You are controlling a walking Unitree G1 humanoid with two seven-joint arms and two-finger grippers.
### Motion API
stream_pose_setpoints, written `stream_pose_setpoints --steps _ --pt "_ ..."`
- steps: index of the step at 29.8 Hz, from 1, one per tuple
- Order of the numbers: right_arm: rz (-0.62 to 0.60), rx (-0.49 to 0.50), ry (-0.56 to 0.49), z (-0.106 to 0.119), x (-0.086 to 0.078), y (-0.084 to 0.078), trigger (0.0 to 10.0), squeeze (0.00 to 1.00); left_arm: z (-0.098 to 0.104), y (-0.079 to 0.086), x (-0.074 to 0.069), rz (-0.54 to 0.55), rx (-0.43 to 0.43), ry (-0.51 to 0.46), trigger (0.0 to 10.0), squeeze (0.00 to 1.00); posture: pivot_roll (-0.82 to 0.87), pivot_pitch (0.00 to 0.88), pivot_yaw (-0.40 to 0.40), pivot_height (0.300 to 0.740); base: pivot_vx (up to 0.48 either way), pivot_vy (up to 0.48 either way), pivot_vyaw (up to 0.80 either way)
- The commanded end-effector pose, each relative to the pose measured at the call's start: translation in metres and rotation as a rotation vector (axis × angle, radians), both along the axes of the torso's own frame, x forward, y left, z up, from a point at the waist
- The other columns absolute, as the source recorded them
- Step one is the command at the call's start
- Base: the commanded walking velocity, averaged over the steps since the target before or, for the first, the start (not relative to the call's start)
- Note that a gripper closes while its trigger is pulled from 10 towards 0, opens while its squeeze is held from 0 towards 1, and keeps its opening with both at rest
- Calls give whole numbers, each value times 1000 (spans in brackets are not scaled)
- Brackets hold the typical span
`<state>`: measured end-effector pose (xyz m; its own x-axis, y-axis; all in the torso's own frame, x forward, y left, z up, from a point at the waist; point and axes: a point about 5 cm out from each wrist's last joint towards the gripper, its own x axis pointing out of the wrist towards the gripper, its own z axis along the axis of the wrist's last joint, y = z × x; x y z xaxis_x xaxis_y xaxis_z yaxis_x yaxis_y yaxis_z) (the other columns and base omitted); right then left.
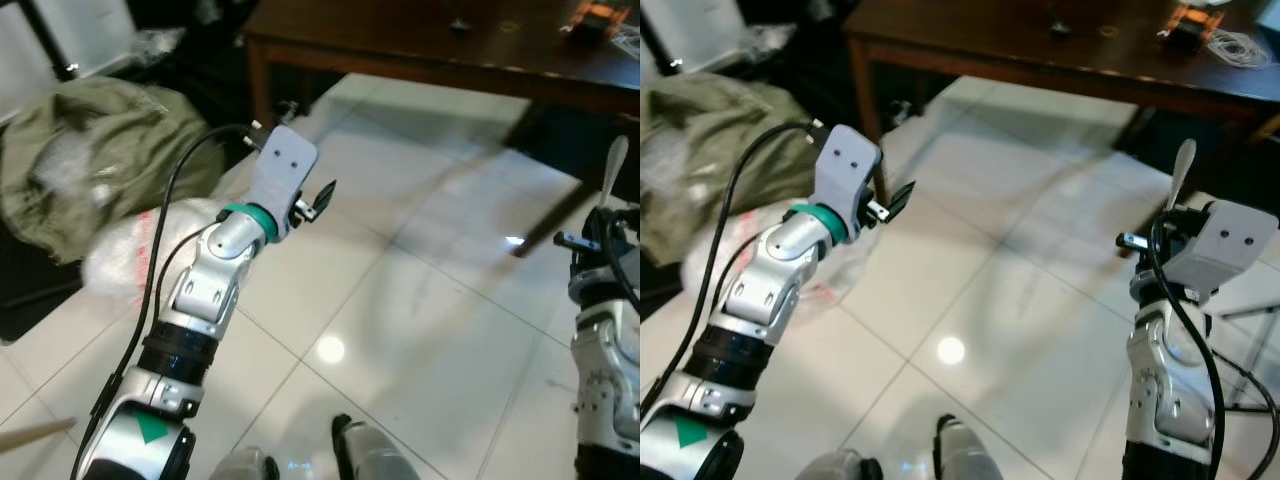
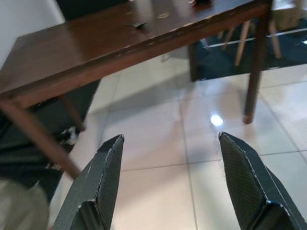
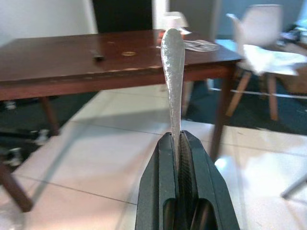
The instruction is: Setting the table
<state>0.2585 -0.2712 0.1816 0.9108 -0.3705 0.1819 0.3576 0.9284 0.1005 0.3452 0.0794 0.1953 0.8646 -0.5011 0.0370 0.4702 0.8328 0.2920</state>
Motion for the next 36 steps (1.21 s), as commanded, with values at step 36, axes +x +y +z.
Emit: stream_pose_setpoints --steps 36 --pt "386 60 215 -67 9 75 10000 0 -68 38 -11 199 98 108 10000 0 6 65 51 740 0 0 -436"
